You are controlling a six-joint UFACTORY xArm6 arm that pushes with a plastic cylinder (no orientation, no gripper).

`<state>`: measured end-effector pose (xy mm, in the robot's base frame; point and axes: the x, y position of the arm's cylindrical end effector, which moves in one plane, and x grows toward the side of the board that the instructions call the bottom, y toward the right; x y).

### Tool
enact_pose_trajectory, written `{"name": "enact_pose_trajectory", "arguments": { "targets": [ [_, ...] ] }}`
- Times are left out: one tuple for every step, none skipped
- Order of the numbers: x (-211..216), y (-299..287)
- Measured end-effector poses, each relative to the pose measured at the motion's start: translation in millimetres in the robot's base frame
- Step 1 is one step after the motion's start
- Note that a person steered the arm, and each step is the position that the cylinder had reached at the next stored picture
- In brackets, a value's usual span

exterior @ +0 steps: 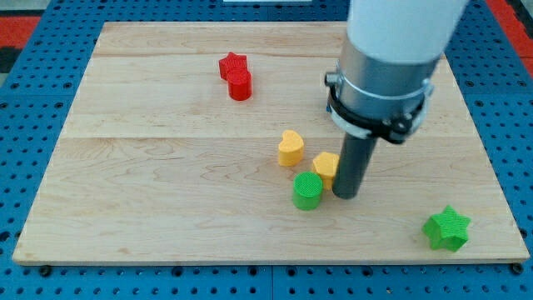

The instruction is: Place the green circle near to the green star

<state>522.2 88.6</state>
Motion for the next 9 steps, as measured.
{"name": "enact_pose_trajectory", "arguments": {
  "targets": [
    [-30,-16],
    [-40,-51],
    [-44,-59],
    [-29,-80],
    [-4,-56],
    [3,-3],
    [7,2],
    [19,-34],
    [46,-32]
  ]
}}
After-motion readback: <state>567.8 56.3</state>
